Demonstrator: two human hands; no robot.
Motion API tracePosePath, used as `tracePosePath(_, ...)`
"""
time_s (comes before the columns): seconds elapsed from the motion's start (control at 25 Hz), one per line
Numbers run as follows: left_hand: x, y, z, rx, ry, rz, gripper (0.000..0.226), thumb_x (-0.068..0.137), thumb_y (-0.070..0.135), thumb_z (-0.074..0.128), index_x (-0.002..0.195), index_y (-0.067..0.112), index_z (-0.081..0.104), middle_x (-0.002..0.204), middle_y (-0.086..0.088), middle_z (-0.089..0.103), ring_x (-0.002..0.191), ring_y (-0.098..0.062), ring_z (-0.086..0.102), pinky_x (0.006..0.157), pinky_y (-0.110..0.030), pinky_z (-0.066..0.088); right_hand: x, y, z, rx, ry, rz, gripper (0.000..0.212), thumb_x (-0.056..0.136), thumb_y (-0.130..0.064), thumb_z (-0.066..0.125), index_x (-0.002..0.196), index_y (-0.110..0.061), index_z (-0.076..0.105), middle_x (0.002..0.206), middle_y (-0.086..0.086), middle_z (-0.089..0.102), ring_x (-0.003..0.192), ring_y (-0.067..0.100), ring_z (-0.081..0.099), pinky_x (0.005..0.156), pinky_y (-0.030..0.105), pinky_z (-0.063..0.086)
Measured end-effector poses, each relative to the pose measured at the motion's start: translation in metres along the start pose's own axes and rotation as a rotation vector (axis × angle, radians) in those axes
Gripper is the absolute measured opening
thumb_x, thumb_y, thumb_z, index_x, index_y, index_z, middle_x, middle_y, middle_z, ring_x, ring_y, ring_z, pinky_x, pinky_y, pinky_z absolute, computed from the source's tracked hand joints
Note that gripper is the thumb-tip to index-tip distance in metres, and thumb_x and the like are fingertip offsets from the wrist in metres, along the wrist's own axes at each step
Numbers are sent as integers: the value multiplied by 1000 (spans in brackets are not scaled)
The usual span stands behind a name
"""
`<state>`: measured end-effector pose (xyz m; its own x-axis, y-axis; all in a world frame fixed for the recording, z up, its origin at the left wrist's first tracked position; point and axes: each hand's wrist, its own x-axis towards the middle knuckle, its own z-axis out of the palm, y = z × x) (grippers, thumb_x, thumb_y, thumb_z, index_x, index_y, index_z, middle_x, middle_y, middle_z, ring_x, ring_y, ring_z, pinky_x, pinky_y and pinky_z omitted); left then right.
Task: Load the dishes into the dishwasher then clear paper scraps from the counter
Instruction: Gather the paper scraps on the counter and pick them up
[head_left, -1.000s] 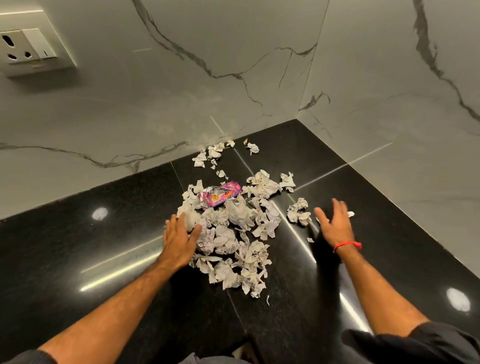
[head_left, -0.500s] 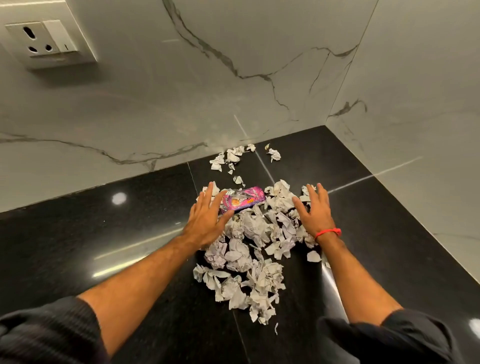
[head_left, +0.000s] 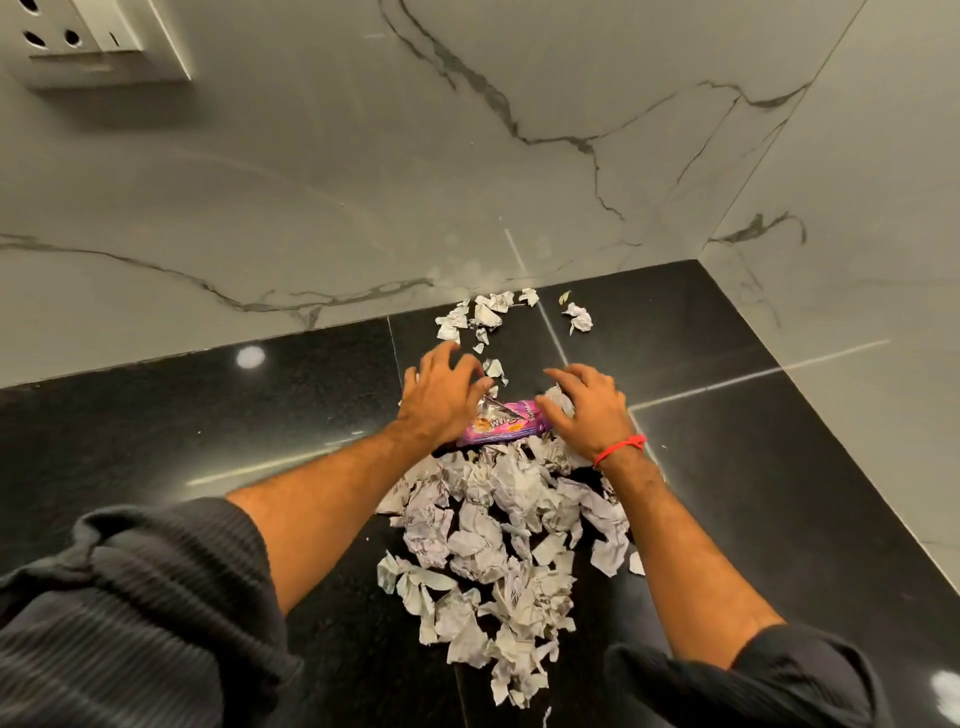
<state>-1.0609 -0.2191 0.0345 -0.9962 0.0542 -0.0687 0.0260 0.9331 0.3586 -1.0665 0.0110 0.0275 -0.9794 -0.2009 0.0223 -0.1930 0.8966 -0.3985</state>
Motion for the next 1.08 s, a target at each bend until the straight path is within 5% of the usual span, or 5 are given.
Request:
tracePosePath(0.24, 57, -4, 5, -3, -165, -61, 99, 82, 79, 51, 159, 30, 12, 167, -7, -12, 152, -43, -4, 119, -64, 9, -1, 12, 6, 234, -100, -102, 34, 94, -50, 55, 120, -30, 64, 117, -4, 59, 109, 13, 52, 98, 43, 44)
tracePosePath(0.44, 105, 5, 10, 132, -207, 100, 94, 89, 78, 36, 160, 28, -1, 168, 0, -12, 152, -41, -6, 121, -63, 7, 22, 26, 2, 140, -16, -75, 49, 92, -47, 59, 135, -25, 54, 137, 5, 47, 128, 22, 41, 109, 42, 37)
tracePosePath(0.72, 45, 13, 11, 136, -237, 148, 83, 96, 73, 18, 160, 20, 15, 167, -2, 13, 154, -32, 7, 124, -52, 14, 115, 32, 7, -22, -87, 9, 76, 93, -53, 52, 152, -12, 26, 159, 12, 18, 147, 31, 14, 121, 44, 18)
tracePosePath(0.92, -8, 3, -2, 109, -199, 188, 71, 100, 66, 24, 152, 20, 36, 160, 1, 33, 148, -26, 25, 121, -43, 24, 83, -4, 35, -130, -60, 38, 70, 99, -56, 32, 149, -7, 32, 155, 14, 27, 145, 33, 16, 121, 46, 18)
tracePosePath(1.08, -1, 3, -8, 42, -152, 166, 52, 103, 55, 32, 136, 23, 56, 142, 4, 52, 129, -19, 42, 104, -36, 40, 38, -25, 36, -57, -40, -146, 51, 97, -46, 30, 129, -17, 57, 129, 6, 52, 123, 28, 43, 103, 44, 41)
